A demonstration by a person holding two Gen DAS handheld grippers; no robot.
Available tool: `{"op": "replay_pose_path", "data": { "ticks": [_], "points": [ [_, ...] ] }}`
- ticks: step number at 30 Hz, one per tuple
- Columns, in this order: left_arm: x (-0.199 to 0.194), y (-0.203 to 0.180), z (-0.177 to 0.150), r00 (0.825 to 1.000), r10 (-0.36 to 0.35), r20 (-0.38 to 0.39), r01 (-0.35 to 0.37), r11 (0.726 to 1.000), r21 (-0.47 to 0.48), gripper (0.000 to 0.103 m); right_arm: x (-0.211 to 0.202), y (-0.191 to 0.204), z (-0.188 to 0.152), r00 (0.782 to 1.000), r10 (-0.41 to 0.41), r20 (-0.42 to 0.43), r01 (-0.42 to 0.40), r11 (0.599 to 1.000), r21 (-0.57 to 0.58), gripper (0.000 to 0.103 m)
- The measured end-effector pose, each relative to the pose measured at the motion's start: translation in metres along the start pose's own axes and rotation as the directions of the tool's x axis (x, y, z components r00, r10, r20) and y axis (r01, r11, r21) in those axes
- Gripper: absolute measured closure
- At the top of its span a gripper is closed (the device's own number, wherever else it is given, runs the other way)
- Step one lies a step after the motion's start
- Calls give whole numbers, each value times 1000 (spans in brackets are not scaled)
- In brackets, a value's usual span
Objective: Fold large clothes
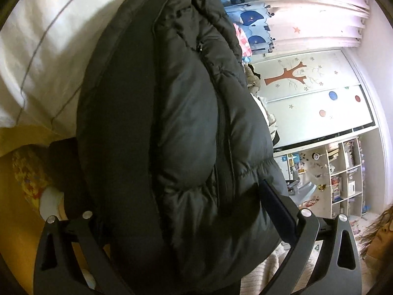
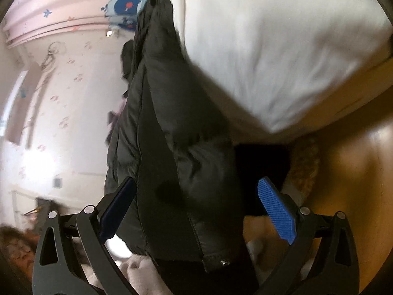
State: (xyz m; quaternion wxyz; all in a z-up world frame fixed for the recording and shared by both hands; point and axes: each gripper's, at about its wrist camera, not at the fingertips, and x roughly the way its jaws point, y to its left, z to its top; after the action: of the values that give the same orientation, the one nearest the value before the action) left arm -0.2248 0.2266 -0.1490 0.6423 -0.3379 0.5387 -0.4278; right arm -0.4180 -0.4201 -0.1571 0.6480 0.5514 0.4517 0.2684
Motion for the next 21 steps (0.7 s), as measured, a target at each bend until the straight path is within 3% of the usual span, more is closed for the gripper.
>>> {"op": "replay_pose_path", "data": {
  "ticks": [3, 8, 10, 13, 15, 17, 20, 21],
  "points": [
    [0, -3, -2, 1000, 9, 3, -9, 1000, 1, 7, 19, -2, 2, 994, 103, -33, -103, 995, -16, 7],
    [-10, -7, -9, 995, 77, 60, -77, 997, -8, 9, 31, 17, 5, 982, 181, -59, -186, 979, -90, 9],
    [-14, -11, -13, 991, 90, 95, -89, 996, -5, 30, 22, 33, 4, 969, 243, -43, -247, 959, -142, 14],
    [-26, -28, -16, 987, 47, 151, -55, 997, 48, 50, 2, 61, -1, 939, 344, -32, -341, 908, -245, 14],
    [-30, -33, -16, 986, 51, 158, -63, 995, 74, 51, 2, 67, 1, 954, 298, -41, -298, 917, -264, 14],
    [-29, -25, -14, 990, 47, 132, -55, 997, 57, 51, 14, 56, 7, 983, 175, -51, -182, 955, -233, 14],
    [-21, -6, -15, 996, 27, 83, -27, 1000, -2, 46, 27, 35, 11, 996, 90, -16, -92, 982, -164, 15],
    [-20, 0, -16, 996, 27, 79, -25, 999, -28, 39, 28, 32, 11, 996, 85, 9, -82, 985, -150, 21]
  ]
}}
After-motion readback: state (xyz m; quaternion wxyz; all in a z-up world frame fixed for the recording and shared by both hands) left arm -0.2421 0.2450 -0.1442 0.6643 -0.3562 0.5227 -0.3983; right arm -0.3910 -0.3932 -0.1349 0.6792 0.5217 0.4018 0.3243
